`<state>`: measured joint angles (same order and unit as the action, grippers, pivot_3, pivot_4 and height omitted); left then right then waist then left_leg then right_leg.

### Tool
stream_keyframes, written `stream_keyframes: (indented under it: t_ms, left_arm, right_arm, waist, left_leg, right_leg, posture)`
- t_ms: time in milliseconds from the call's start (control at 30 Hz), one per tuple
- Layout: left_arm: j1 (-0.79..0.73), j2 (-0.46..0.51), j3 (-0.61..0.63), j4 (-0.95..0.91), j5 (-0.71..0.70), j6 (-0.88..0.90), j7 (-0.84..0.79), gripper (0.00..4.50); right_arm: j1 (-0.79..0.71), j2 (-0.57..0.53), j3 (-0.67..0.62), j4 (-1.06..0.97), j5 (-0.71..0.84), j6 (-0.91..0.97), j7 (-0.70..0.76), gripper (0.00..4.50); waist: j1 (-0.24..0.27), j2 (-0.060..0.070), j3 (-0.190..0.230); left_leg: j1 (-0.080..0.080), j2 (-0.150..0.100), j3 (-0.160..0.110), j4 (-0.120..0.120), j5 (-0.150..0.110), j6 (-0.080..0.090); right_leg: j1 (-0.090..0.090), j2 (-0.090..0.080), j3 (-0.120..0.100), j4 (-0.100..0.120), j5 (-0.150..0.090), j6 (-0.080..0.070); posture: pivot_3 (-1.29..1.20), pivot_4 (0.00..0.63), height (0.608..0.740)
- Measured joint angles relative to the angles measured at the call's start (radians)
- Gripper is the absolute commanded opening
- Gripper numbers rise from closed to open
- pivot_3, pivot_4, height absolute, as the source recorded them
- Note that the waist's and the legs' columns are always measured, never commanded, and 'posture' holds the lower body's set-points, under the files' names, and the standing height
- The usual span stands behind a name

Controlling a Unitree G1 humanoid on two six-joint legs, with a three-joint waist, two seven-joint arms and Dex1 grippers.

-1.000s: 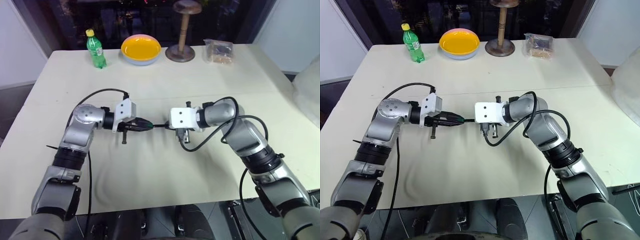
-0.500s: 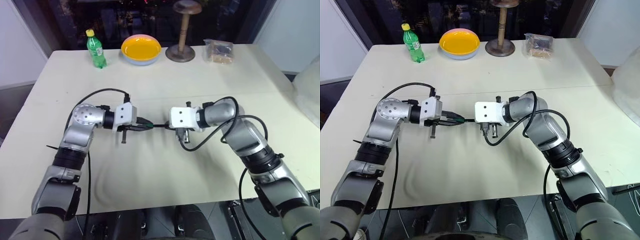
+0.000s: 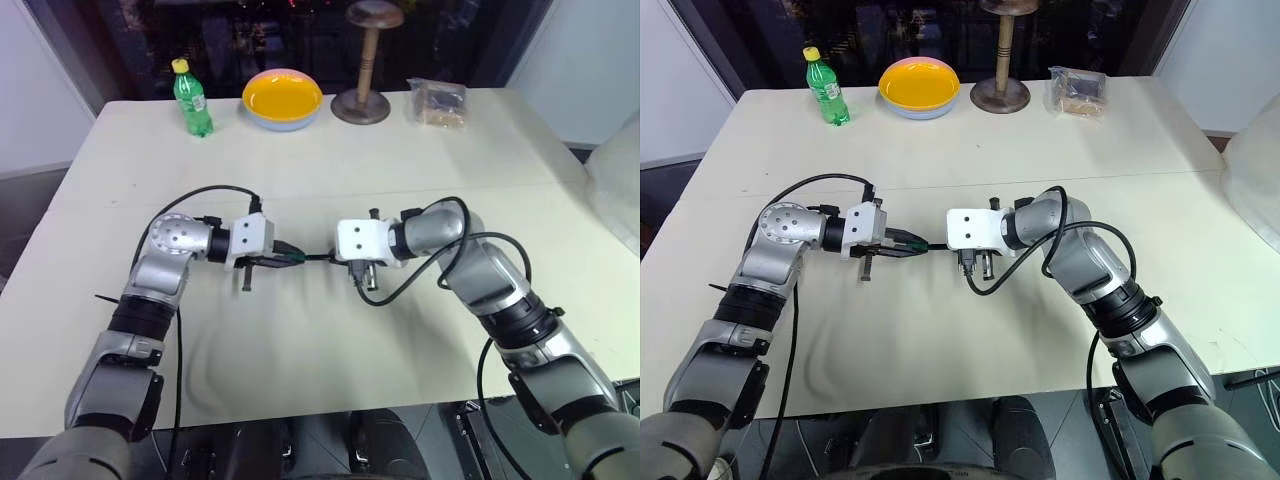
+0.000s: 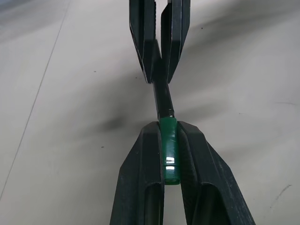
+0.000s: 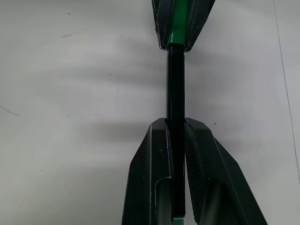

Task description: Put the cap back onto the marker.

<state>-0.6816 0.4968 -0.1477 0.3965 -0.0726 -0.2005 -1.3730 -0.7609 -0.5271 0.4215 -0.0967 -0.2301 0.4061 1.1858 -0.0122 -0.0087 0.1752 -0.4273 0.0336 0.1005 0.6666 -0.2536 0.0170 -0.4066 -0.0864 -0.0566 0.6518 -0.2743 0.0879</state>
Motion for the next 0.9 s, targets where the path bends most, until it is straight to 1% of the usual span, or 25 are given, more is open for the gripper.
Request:
stream_keyframes:
  t_ms: [633, 900]
  left_arm:
    - [0.006, -0.007, 0.003, -0.022, -0.002, 0.043, 0.077, 0.0]
    - [-0.002, -0.019, 0.003, 0.001, 0.0, 0.042, 0.096, 0.0]
  right_arm:
    - [-0.025, -0.005, -0.003, -0.019, -0.016, 0.032, -0.021, 0.04]
    - [-0.025, -0.005, -0.004, -0.02, -0.029, 0.035, -0.025, 0.04]
  waist:
    - [0.0, 0.0, 0.0]
    - [0.0, 0.0, 0.0]
  left_leg:
    - [0.0, 0.0, 0.0, 0.0, 0.0, 0.0]
    - [0.0, 0.0, 0.0, 0.0, 0.0, 0.0]
  right_leg:
    - [0.0, 0.0, 0.0, 0.0, 0.0, 0.0]
    - [0.0, 0.0, 0.0, 0.0, 0.0, 0.0]
  posture:
    - [0.0, 0.15, 0.74]
    - [0.0, 0.15, 0.74]
